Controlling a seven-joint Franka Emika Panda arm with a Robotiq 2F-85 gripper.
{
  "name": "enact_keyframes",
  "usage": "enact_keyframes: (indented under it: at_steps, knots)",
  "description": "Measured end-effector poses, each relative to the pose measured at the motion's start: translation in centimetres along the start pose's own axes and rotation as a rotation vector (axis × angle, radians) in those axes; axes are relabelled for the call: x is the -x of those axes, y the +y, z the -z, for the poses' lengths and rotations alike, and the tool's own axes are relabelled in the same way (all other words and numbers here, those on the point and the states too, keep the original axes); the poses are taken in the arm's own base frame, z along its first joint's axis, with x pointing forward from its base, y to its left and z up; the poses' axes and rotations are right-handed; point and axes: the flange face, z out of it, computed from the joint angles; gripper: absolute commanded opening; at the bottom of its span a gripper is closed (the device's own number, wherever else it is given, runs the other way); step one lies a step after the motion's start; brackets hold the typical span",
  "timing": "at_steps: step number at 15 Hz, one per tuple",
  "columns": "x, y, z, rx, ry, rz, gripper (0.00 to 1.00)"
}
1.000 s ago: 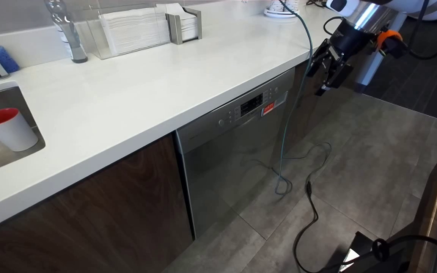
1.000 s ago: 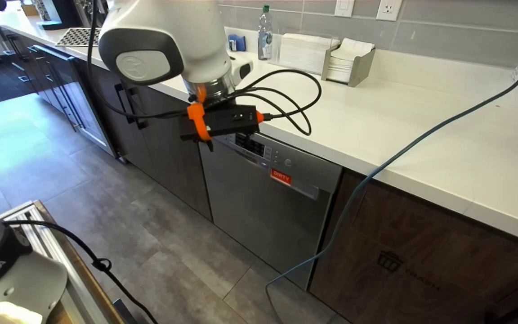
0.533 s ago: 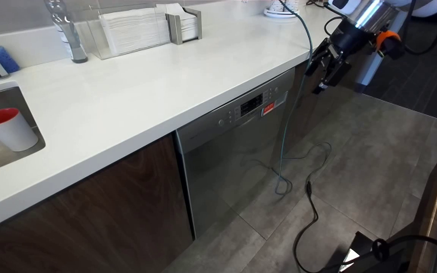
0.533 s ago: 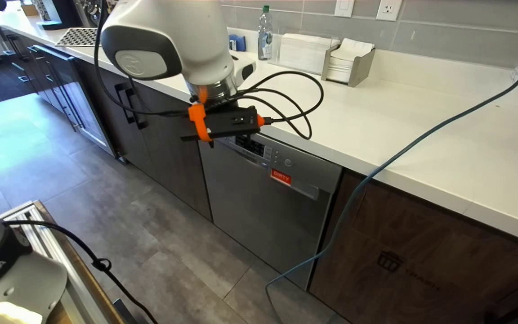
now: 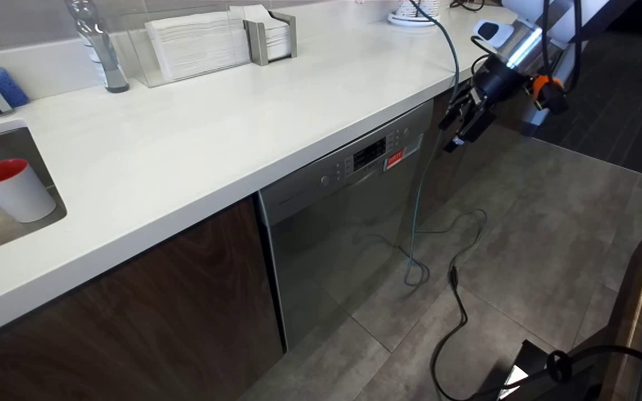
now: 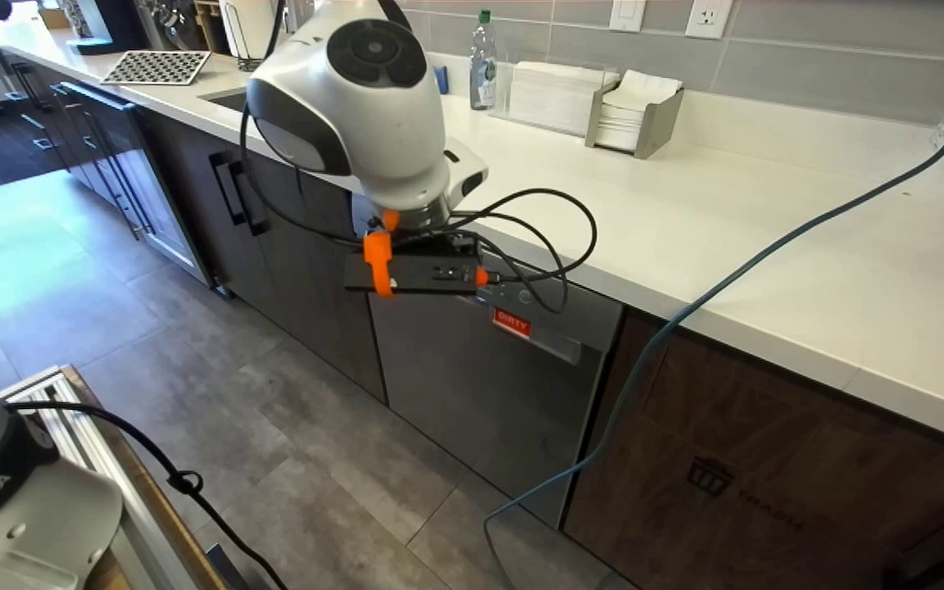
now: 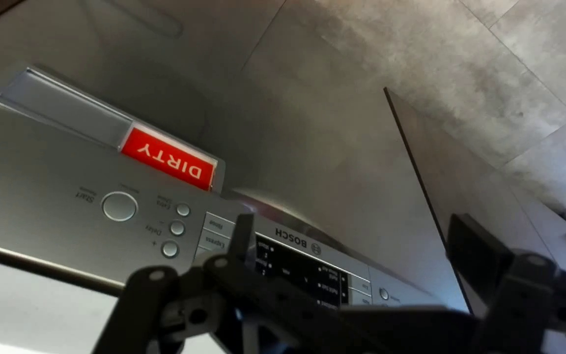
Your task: Press a button on the dishwasher
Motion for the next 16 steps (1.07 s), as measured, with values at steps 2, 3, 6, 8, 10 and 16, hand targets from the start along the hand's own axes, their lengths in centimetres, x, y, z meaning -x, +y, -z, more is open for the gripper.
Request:
enact_keyframes:
  at_steps: [2,3,6,8,10,16]
  knots:
    - [0.4,0.6,-1.6,0.0,0.006,-0.032,0.75]
    - [0.6,0.9,-2.3,0.003,0.011,-0.051,0.72]
    - [1.2,1.8,-4.2,0.023,0.038,-0.098,0.51]
    - [1.6,2.5,-5.2,0.046,0.055,-0.121,0.36]
    - [2.0,3.1,-5.9,0.073,0.069,-0.136,0.22]
    - [2.0,4.1,-7.2,0.124,0.126,-0.128,0.0]
